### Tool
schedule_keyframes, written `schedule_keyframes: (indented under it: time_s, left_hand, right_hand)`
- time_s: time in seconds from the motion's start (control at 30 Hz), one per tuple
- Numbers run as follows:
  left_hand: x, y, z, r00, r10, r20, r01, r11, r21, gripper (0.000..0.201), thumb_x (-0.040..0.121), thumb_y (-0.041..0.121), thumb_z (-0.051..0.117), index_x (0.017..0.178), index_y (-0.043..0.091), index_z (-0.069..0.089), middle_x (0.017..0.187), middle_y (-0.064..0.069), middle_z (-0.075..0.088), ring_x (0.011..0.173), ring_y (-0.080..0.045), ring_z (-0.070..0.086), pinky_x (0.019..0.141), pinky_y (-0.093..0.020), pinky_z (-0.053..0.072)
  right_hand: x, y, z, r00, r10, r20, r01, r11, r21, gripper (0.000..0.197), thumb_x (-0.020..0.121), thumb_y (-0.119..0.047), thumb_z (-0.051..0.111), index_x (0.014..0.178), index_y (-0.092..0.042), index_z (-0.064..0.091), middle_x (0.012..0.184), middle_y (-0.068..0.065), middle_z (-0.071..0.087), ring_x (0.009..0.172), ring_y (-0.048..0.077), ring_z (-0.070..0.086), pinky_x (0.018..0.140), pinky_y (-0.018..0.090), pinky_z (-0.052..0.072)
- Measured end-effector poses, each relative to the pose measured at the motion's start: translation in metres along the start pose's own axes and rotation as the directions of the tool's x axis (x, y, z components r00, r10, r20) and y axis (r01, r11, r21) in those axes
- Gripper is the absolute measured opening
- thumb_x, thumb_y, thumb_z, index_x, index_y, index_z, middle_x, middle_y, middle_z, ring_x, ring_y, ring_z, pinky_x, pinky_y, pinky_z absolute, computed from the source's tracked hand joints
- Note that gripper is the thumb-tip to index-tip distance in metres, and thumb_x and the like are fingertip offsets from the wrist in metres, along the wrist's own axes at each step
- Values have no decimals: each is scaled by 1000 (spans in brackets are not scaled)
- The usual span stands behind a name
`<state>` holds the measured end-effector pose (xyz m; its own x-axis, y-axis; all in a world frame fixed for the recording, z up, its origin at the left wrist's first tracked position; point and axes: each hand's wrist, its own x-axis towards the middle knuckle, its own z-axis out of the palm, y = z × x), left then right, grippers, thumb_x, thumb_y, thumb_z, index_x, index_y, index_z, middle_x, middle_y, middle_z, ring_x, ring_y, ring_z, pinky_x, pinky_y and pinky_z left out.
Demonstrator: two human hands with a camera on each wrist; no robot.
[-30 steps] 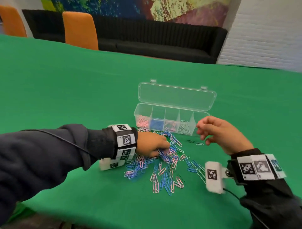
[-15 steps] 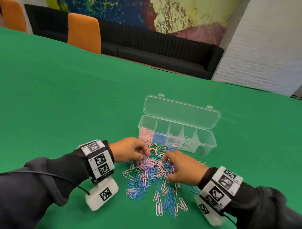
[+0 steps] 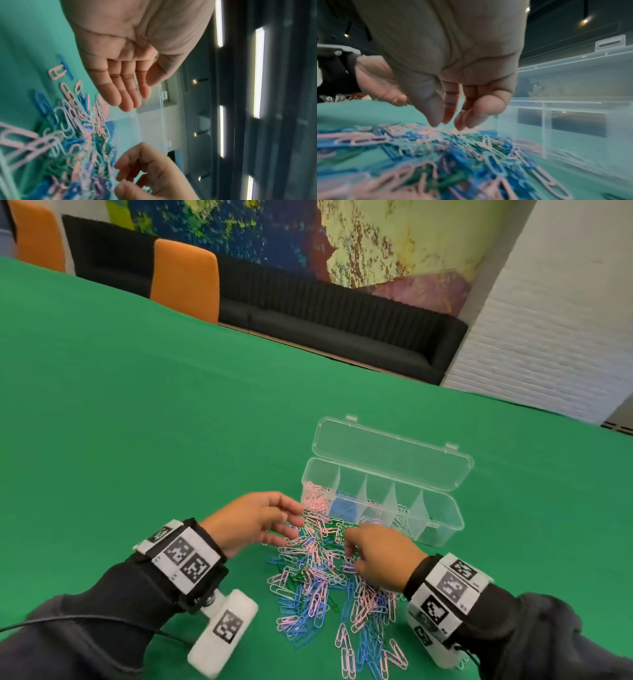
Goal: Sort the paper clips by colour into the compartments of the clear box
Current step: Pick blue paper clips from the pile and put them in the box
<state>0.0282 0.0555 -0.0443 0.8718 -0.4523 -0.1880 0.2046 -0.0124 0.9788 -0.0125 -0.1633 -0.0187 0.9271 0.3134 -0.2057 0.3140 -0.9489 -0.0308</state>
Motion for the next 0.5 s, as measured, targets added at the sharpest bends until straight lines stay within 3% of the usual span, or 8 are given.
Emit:
schedule_keyframes:
  time_s: [0.1,0.2,0.33,0.5]
  left_hand:
    - [1,-3,3,999,-25,-32,12,932,-362,23,92,-7,36,96,2,57,82,-11,67,64,-18,64,58,-25,55]
    - [8,-2,15,997,-67,-34,37,827,-561,22,91,-3,36,95,1,57,76,-12,66,58,-18,64,54,-25,55]
    - [20,6,32,997,-70,-13,49,810,-585,20,92,0,37,96,0,57,76,-12,63,59,-18,63,54,-25,55]
    - [33,1,46,995,-96,9,82,796,-599,21,93,3,39,98,0,59,76,-12,66,62,-19,65,57,-26,55]
  right_hand:
    - [0,-11,-1,995,-96,-1,95,993,71,26,86,-12,53,110,-22,53,97,-2,49,86,15,45,74,25,36]
    - [7,-16,4,989,-137,56,132,988,79,24,85,-16,56,109,-21,54,101,0,50,95,20,52,79,27,37]
    - [19,-14,12,989,-129,69,125,990,67,6,86,-12,50,87,-18,52,80,-4,46,81,18,46,71,26,35]
    - [19,1,5,998,-41,39,38,998,56,10,89,-16,44,82,-19,50,82,1,53,77,17,47,70,25,38]
